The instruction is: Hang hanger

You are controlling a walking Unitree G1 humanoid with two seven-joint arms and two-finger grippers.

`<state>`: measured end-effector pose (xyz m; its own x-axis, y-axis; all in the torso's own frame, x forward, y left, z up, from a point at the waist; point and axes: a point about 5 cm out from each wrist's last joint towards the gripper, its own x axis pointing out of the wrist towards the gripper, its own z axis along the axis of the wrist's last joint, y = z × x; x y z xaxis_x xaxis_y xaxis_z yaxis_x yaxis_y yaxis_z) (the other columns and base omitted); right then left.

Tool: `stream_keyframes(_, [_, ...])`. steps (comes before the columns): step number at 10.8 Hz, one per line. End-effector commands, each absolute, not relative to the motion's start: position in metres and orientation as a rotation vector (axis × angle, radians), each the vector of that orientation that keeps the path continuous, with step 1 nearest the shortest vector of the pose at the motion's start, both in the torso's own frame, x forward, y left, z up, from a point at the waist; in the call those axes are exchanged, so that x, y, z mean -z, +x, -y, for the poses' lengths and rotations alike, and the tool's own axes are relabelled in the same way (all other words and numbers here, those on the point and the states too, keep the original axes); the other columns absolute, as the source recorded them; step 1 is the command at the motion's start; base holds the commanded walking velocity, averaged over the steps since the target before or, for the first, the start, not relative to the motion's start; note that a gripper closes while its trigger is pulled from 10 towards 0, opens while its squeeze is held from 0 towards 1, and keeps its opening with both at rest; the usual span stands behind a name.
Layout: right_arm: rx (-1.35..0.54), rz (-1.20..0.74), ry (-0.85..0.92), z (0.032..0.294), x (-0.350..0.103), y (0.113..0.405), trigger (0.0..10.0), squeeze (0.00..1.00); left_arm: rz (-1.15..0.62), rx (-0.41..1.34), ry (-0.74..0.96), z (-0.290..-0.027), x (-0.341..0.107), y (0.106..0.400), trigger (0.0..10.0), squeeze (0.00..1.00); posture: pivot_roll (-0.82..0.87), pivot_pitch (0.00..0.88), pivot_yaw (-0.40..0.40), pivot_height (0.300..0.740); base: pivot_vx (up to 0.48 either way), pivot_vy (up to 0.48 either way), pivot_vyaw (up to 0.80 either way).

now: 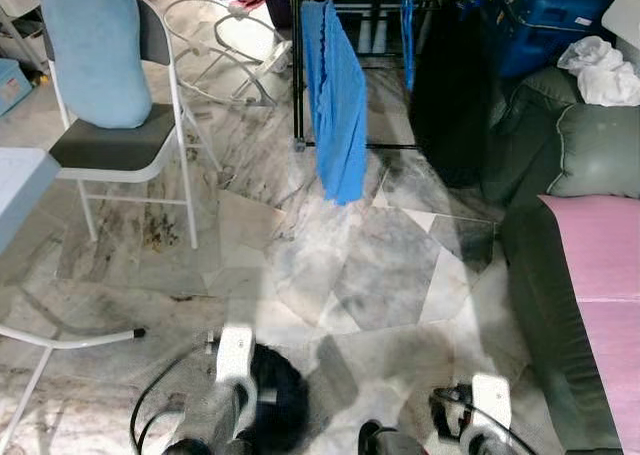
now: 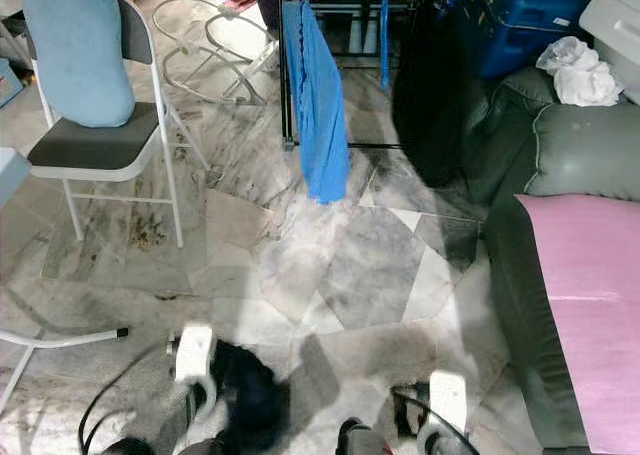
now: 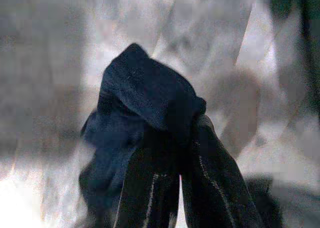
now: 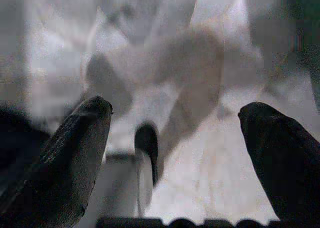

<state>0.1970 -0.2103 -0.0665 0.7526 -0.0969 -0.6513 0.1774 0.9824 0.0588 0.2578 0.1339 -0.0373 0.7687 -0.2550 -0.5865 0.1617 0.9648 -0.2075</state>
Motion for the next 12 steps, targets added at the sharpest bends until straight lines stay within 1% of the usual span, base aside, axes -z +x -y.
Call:
stream_keyframes(1, [0.163, -0.615, 0.15, 0.207, 0.056, 0.212, 10.0, 0.0, -0.501, 0.262, -0.162, -0.129, 0.009, 0.287, 10.0, 0.0, -0.1, 0.196, 0.005, 0.74, 0.0, 0.0, 0.0])
stream_keyframes(2, [0.152, -0.514, 0.156, 0.204, 0.042, 0.229, 10.0, 0.0, -0.351, 0.363, -0.109, -0.12, -0.024, 0.314, 10.0, 0.0, -0.09, 0.191, 0.003, 0.74, 0.0, 0.0, 0.0])
stream_keyframes(3, [0.142, -0.421, 0.159, 0.199, 0.028, 0.244, 10.0, 0.0, -0.171, 0.504, 0.001, -0.111, -0.065, 0.337, 10.0, 0.0, -0.07, 0.18, 0.011, 0.74, 0.0, 0.0, 0.0])
stream_keyframes(4, [0.141, -0.381, 0.154, 0.198, 0.021, 0.252, 10.0, 0.0, -0.052, 0.583, 0.068, -0.105, -0.093, 0.348, 10.0, 0.0, -0.06, 0.18, 0.024, 0.74, 0.0, 0.0, 0.0])
stream_keyframes(5, [0.132, -0.346, 0.146, 0.194, 0.015, 0.258, 10.0, 0.0, 0.007, 0.632, 0.087, -0.103, -0.107, 0.353, 10.0, 0.0, -0.08, 0.184, 0.04, 0.74, 0.0, 0.0, 0.0])
stream_keyframes(6, [0.143, -0.259, 0.143, 0.191, 0.001, 0.267, 10.0, 0.0, 0.091, 0.726, 0.198, -0.096, -0.123, 0.354, 10.0, 0.0, -0.08, 0.197, 0.051, 0.74, 0.0, 0.0, 0.0])
stream_keyframes(8, [0.116, -0.148, 0.116, 0.18, -0.02, 0.275, 10.0, 0.0, 0.171, 0.731, 0.307, -0.102, -0.13, 0.351, 10.0, 0.0, -0.08, 0.228, 0.056, 0.74, 0.0, 0.0, 0.0])
stream_keyframes(9, [0.088, -0.096, 0.104, 0.178, -0.031, 0.277, 10.0, 0.0, 0.226, 0.721, 0.404, -0.104, -0.133, 0.349, 10.0, 0.0, -0.08, 0.237, 0.051, 0.74, 0.0, 0.0, 0.0])
stream_keyframes(10, [0.07, -0.073, 0.08, 0.176, -0.038, 0.277, 10.0, 0.0, 0.275, 0.676, 0.5, -0.114, -0.135, 0.348, 10.0, 0.0, -0.11, 0.228, 0.049, 0.74, 0.0, 0.0, 0.0])
stream_keyframes(11, [0.083, -0.068, 0.085, 0.177, -0.041, 0.275, 10.0, 0.0, 0.307, 0.69, 0.6, -0.116, -0.137, 0.347, 10.0, 0.0, -0.11, 0.218, 0.054, 0.74, 0.0, 0.0, 0.0])
stream_keyframes(12, [0.093, -0.063, 0.095, 0.178, -0.045, 0.275, 10.0, 0.0, 0.324, 0.746, 0.74, -0.117, -0.137, 0.345, 10.0, 0.0, -0.09, 0.226, 0.061, 0.74, 0.0, 0.0, 0.0])
